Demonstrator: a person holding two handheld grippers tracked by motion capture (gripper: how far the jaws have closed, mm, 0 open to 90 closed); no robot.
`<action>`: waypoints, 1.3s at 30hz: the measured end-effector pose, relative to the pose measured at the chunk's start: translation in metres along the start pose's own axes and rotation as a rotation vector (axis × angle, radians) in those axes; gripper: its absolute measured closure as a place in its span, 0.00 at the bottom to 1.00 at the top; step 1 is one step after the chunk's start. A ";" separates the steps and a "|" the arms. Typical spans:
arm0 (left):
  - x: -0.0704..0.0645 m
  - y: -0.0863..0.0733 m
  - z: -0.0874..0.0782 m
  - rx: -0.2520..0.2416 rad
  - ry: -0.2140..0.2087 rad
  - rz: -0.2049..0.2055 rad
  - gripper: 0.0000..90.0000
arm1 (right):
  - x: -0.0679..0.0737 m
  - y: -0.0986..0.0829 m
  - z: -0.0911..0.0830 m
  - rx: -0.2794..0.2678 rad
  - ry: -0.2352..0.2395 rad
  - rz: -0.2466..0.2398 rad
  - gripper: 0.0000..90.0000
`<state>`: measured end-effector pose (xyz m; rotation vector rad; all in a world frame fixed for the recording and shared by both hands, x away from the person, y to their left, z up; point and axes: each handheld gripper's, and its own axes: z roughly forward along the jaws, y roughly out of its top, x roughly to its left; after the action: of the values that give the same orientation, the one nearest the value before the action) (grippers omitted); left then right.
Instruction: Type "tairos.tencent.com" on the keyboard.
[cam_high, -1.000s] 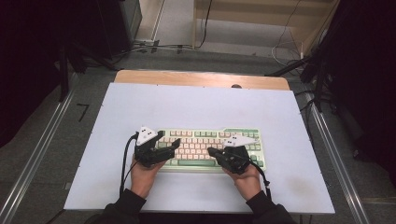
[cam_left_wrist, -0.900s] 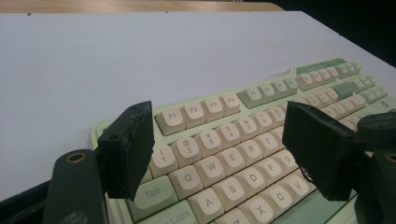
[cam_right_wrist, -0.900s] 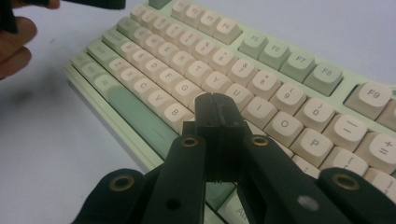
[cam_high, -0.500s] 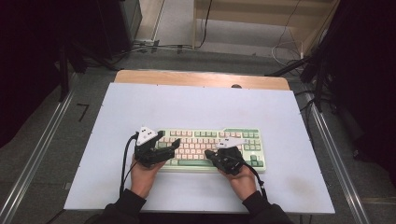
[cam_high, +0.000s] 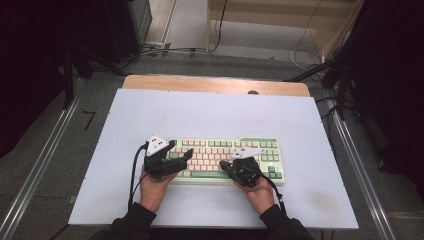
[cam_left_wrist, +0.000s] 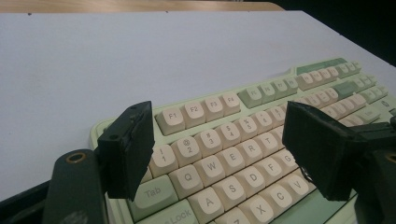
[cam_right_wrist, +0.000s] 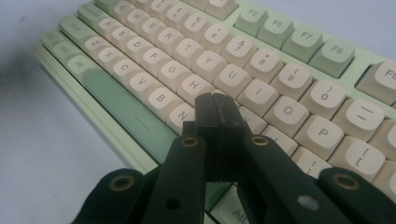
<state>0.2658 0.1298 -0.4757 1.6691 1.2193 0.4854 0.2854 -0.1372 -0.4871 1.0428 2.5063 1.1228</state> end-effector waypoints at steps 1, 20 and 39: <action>0.000 0.000 0.000 0.001 0.000 0.000 0.29 | 0.000 -0.001 0.002 0.007 -0.005 -0.006 0.97; 0.001 0.001 -0.001 -0.010 0.007 0.000 0.29 | -0.027 0.007 -0.044 -0.183 -0.038 0.076 0.28; 0.002 0.001 -0.007 -0.025 0.014 0.003 0.28 | -0.053 -0.001 -0.056 -0.174 -0.103 0.134 0.21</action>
<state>0.2614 0.1348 -0.4718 1.6487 1.2168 0.5129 0.2988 -0.2053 -0.4540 1.2011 2.2429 1.2641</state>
